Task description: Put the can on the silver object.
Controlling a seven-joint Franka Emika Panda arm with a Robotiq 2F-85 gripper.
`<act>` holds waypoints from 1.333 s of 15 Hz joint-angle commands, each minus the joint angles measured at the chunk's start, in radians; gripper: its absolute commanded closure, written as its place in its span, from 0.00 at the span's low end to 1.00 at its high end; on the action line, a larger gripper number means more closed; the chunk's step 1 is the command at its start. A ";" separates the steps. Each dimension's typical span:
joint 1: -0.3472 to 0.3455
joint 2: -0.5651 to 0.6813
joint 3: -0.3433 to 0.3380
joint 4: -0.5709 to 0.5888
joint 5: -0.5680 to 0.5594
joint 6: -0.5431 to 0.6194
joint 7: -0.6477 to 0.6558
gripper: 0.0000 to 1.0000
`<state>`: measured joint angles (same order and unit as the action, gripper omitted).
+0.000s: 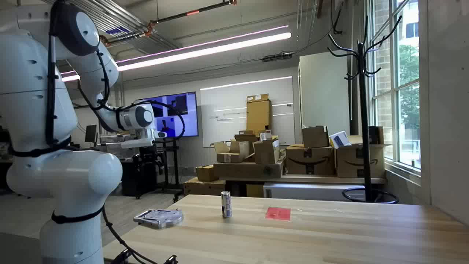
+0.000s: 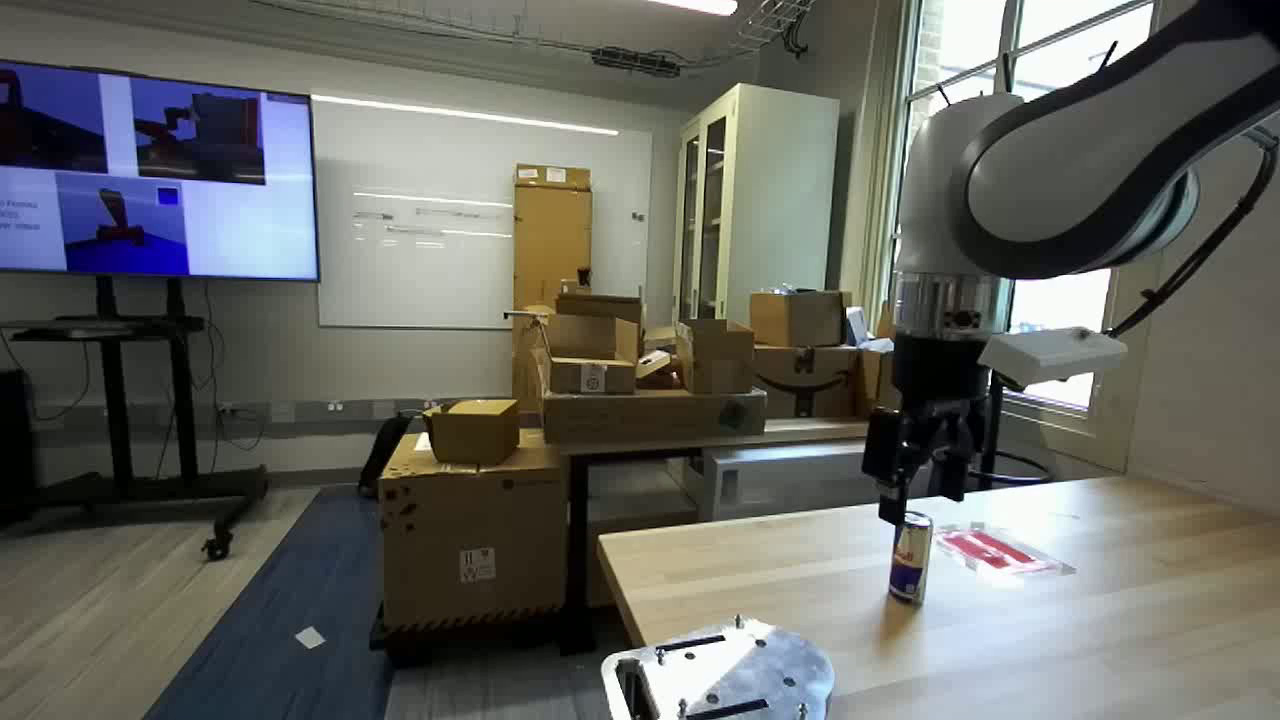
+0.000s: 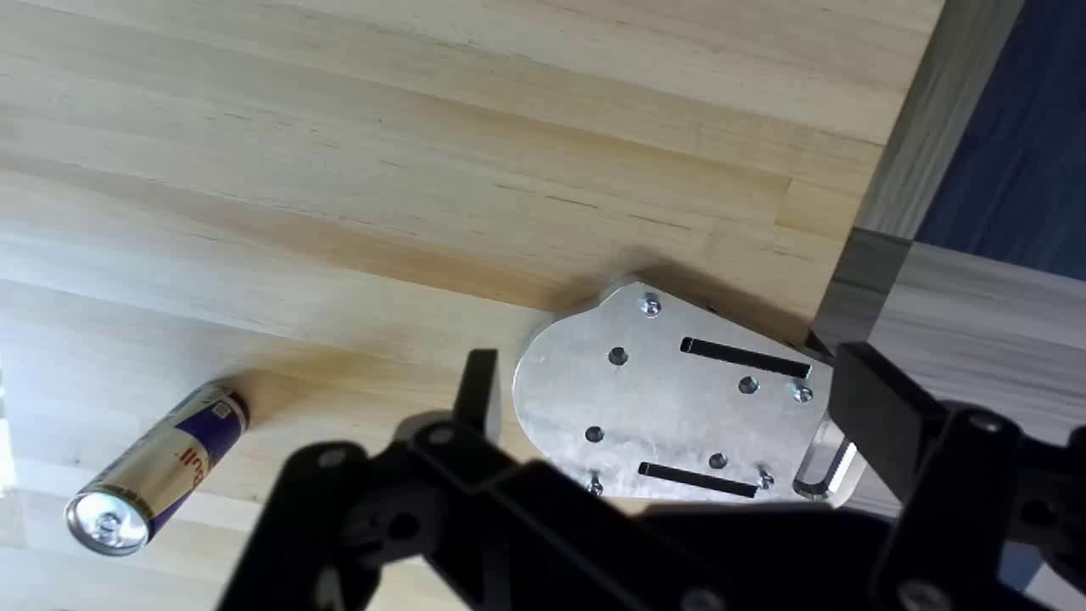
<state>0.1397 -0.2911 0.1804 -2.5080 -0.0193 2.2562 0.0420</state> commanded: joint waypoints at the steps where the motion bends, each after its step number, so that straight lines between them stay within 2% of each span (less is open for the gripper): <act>1: 0.006 0.001 -0.006 0.001 -0.002 -0.002 0.002 0.00; 10: 0.003 0.008 -0.008 0.012 -0.008 -0.002 -0.001 0.00; 16: -0.030 0.053 -0.054 0.117 -0.036 -0.026 -0.024 0.00; 20: -0.068 0.144 -0.103 0.222 -0.051 -0.009 -0.020 0.00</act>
<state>0.1096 -0.2396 0.0998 -2.3863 -0.0462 2.2555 0.0315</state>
